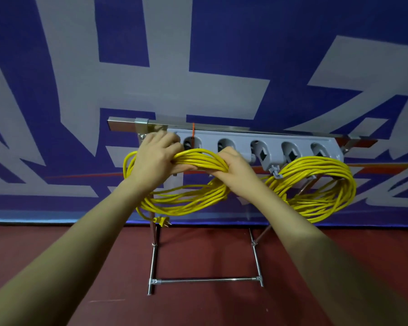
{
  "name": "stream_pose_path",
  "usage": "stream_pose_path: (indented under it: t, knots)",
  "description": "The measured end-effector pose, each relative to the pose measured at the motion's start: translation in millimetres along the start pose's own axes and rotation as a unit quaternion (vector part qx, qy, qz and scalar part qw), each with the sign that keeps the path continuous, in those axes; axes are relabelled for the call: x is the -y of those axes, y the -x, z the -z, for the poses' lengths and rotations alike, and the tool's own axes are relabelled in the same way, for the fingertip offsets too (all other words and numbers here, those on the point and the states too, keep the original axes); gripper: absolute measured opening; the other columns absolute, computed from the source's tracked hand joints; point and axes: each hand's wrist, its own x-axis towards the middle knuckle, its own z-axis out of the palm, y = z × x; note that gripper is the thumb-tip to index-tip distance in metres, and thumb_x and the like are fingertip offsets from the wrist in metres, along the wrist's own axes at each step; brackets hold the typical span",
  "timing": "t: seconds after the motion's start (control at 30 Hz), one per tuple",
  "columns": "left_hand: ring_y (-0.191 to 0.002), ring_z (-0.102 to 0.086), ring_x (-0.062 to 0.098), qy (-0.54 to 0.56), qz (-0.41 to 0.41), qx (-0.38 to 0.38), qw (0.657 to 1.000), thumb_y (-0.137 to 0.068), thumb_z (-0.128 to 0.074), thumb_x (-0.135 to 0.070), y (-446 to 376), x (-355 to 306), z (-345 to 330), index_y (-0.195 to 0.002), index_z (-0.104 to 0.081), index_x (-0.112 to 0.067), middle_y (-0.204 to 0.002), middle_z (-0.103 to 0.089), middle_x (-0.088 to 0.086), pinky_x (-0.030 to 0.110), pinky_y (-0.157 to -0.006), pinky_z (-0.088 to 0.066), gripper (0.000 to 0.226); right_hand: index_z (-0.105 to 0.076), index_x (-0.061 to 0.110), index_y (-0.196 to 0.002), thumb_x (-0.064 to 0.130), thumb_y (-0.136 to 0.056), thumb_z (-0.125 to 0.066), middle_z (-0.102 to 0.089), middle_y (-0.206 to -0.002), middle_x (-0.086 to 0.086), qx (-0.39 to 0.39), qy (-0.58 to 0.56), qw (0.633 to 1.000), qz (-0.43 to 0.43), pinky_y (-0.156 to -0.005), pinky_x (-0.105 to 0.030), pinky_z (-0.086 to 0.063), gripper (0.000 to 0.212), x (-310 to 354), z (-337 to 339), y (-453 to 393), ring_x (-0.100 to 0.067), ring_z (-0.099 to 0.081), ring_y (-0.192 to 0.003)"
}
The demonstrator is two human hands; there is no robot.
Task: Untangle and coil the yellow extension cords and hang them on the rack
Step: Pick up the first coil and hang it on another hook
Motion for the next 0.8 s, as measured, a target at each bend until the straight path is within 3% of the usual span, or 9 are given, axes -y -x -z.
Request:
stream_pose_path:
  t: [0.07, 0.2, 0.33, 0.43, 0.53, 0.67, 0.8]
  knots:
    - [-0.101, -0.042, 0.028, 0.013, 0.014, 0.019, 1.0, -0.079, -0.043, -0.071, 0, 2, -2, -0.086, -0.068, -0.01, -0.103, -0.062, 0.012, 0.04, -0.08, -0.032, 0.066, -0.064, 0.01, -0.1, 0.019, -0.08, -0.074, -0.045, -0.095, -0.001, -0.022, -0.025, 0.999, 0.001, -0.084, -0.033, -0.043, 0.024, 0, -2, -1, -0.024, -0.051, -0.096]
    - [-0.099, -0.036, 0.02, 0.087, 0.041, 0.076, 0.992, -0.079, -0.03, -0.079, 2, 1, -4, -0.11, -0.05, -0.02, -0.107, -0.06, 0.01, 0.041, -0.075, -0.037, 0.069, -0.059, 0.014, -0.116, 0.025, -0.078, -0.075, -0.048, -0.102, 0.001, -0.05, -0.038, 0.998, 0.029, -0.089, -0.038, -0.045, 0.042, -3, -5, 1, -0.021, -0.051, -0.101]
    - [-0.103, -0.041, 0.028, 0.078, 0.024, 0.122, 0.989, -0.084, -0.023, -0.076, 2, 6, -2, -0.132, -0.036, -0.03, -0.116, -0.053, 0.012, 0.047, -0.081, -0.042, 0.068, -0.049, 0.023, -0.136, 0.042, -0.087, -0.059, -0.052, -0.12, 0.0, -0.065, 0.028, 0.991, 0.118, -0.095, -0.029, -0.031, 0.054, -4, -7, 9, -0.015, -0.044, -0.11]
    - [-0.104, -0.04, 0.029, 0.069, -0.004, 0.126, 0.99, -0.096, -0.019, -0.062, 6, 11, -1, -0.136, -0.035, -0.033, -0.12, -0.05, 0.013, 0.047, -0.083, -0.041, 0.052, -0.051, 0.023, -0.135, 0.042, -0.093, -0.042, -0.056, -0.128, 0.003, -0.089, 0.112, 0.978, 0.152, -0.09, -0.022, -0.021, 0.047, -4, -14, 12, -0.01, -0.041, -0.115]
    - [-0.102, -0.041, 0.03, 0.021, -0.047, 0.107, 0.993, -0.102, -0.021, -0.047, 13, 9, -2, -0.137, -0.038, -0.03, -0.122, -0.048, 0.01, 0.043, -0.082, -0.04, 0.042, -0.061, 0.022, -0.126, 0.04, -0.092, -0.045, -0.061, -0.125, 0.004, -0.137, 0.14, 0.966, 0.169, -0.09, -0.026, -0.022, 0.042, -6, -19, 13, -0.011, -0.044, -0.115]
    - [-0.111, -0.047, 0.028, 0.035, -0.043, 0.088, 0.995, -0.102, -0.031, -0.036, 24, 7, 1, -0.137, -0.042, -0.024, -0.122, -0.057, 0.01, 0.037, -0.086, -0.035, 0.038, -0.066, 0.02, -0.119, 0.037, -0.087, -0.054, -0.066, -0.117, 0.004, -0.171, 0.081, 0.969, 0.155, -0.091, -0.024, -0.027, 0.038, -7, -24, 12, -0.01, -0.051, -0.111]
    - [-0.124, -0.046, 0.026, 0.029, -0.052, 0.091, 0.994, -0.102, -0.034, -0.032, 35, 11, 4, -0.138, -0.044, -0.016, -0.133, -0.055, 0.01, 0.035, -0.093, -0.035, 0.041, -0.06, 0.013, -0.126, 0.032, -0.091, -0.05, -0.063, -0.125, -0.003, -0.144, 0.048, 0.977, 0.148, -0.101, -0.019, -0.028, 0.041, -4, -32, 18, -0.011, -0.05, -0.117]
